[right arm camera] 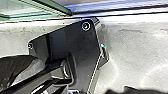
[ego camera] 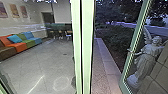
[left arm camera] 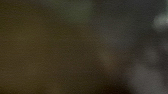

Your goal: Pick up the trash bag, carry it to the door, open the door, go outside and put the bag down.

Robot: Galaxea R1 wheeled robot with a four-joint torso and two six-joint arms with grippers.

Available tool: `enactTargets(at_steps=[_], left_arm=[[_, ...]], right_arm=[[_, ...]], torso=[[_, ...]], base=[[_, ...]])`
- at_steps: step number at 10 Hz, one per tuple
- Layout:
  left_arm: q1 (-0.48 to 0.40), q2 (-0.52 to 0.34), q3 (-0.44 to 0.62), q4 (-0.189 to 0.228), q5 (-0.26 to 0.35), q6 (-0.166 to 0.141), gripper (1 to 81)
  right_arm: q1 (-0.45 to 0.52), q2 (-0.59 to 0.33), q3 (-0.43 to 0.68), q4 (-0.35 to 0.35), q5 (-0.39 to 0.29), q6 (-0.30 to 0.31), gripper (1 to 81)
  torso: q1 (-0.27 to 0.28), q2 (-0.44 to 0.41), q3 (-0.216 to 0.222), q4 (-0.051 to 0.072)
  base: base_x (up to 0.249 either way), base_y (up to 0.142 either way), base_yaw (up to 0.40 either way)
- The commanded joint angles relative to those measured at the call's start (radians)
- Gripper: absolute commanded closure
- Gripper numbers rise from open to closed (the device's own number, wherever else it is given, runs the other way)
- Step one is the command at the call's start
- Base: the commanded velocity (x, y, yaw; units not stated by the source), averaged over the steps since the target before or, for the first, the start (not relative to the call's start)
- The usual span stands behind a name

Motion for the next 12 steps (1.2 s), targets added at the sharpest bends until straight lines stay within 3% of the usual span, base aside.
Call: enactTargets(at_steps=[1, 4, 5, 6, 7, 8, 10, 11, 12], left_arm=[[-0.042, -0.006, 0.006, 0.003, 0.082, 0.012, 81.1], [-0.047, -0.009, 0.004, 0.004, 0.066, 0.014, 81.1], [-0.047, -0.010, 0.003, 0.004, 0.059, 0.014, 81.1], [-0.047, -0.012, -0.004, 0.004, 0.057, 0.012, 81.1], [-0.047, -0.012, -0.013, 0.003, 0.057, 0.012, 81.1], [-0.047, -0.012, -0.016, 0.003, 0.051, 0.014, 81.1], [-0.047, -0.012, -0.016, 0.003, 0.048, 0.012, 81.1], [-0.047, -0.012, -0.016, 0.003, 0.033, 0.012, 81.1], [-0.047, -0.013, -0.017, 0.003, 0.033, 0.012, 81.1]], right_arm=[[-0.044, 0.135, -0.160, 0.018, -0.013, -0.054, 1.0], [-0.115, 0.302, -0.341, -0.001, -0.002, -0.071, 1.0], [-0.141, 0.333, -0.358, -0.007, 0.047, -0.074, 1.0], [-0.153, 0.353, -0.373, -0.007, 0.085, -0.077, 1.0], [-0.162, 0.371, -0.382, -0.008, 0.088, -0.079, 1.0], [-0.166, 0.389, -0.396, -0.007, 0.090, -0.079, 1.0], [-0.172, 0.426, -0.436, -0.004, 0.090, -0.077, 1.0], [-0.176, 0.445, -0.454, -0.005, 0.090, -0.077, 1.0], [-0.181, 0.463, -0.479, 0.001, 0.090, -0.076, 1.0]], torso=[[0.000, 0.000, 0.000, 0.000], [0.000, 0.000, 0.000, 0.000], [0.000, 0.000, 0.023, 0.000], [0.000, 0.000, 0.096, 0.000], [0.000, 0.000, 0.107, 0.000], [0.000, 0.000, 0.029, 0.000], [-0.001, -0.001, 0.081, 0.000], [-0.002, -0.002, 0.087, 0.092], [-0.002, -0.002, 0.094, 0.093]], base=[[0.000, 0.000, 0.000], [0.000, 0.000, 0.000], [0.000, 0.000, 0.000], [0.000, 0.000, 0.000], [0.000, 0.000, 0.000], [0.000, 0.000, 0.000], [0.000, 0.000, 0.000], [0.000, 0.000, 0.000], [0.000, 0.000, 0.000]])
